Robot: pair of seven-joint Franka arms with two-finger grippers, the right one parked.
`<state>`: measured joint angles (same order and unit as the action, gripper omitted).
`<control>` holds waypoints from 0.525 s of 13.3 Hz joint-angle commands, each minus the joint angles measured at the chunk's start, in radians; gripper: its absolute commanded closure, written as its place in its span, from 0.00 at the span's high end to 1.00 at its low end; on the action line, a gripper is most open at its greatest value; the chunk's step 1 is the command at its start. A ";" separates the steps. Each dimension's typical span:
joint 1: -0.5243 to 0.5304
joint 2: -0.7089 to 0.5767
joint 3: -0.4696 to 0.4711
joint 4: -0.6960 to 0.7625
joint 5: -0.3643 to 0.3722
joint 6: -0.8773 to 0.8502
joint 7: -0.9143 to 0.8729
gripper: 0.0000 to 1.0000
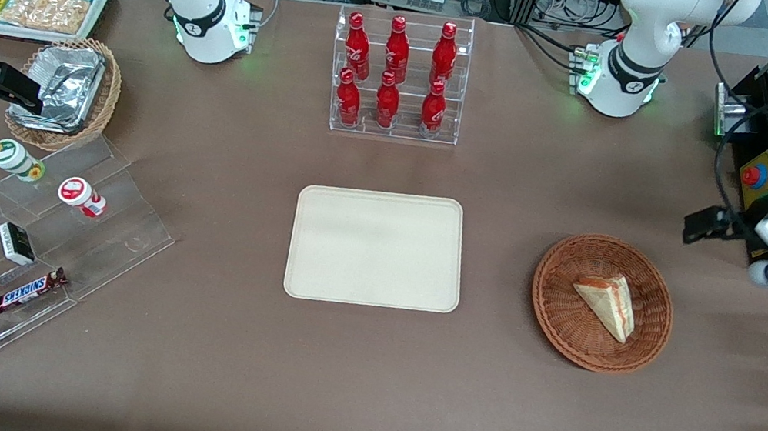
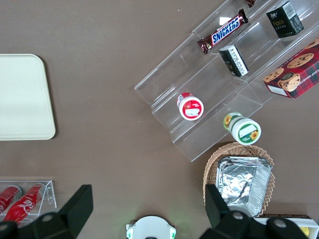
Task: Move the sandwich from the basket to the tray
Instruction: 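Move the left gripper over the sandwich in the wicker basket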
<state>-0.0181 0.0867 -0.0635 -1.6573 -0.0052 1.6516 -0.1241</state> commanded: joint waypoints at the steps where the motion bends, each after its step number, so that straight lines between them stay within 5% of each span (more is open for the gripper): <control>1: 0.001 -0.022 0.001 -0.139 0.014 0.143 -0.058 1.00; 7: 0.017 -0.038 0.001 -0.421 0.013 0.498 -0.306 1.00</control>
<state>-0.0062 0.0926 -0.0611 -1.9672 -0.0049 2.0487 -0.3373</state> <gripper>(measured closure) 0.000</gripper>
